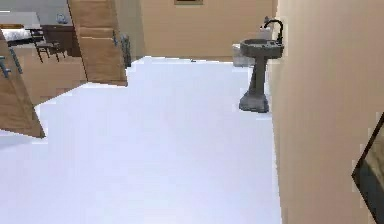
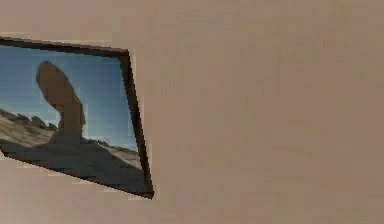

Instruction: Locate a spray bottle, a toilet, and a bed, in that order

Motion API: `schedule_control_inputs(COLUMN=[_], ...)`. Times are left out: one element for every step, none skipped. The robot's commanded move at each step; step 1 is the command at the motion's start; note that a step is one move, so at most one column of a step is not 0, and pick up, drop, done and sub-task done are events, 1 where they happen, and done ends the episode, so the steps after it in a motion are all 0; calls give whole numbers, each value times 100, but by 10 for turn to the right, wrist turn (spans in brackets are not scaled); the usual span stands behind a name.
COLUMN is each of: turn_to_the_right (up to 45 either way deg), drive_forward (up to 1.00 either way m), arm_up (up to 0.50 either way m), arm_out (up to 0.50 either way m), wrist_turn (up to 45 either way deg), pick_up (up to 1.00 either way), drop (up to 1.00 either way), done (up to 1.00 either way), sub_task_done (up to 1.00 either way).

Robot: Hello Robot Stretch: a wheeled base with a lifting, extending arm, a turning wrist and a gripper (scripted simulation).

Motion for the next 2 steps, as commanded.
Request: schedule_control_inputs(turn_to_the_right=[0, 0], drive_forward=[100, 100], arm_up=[0, 0], arm_out=[0, 0], wrist_turn=[0, 0], pick_up=[0, 0], drop=[0, 0], done=[0, 0], sub_task_done=[0, 0])
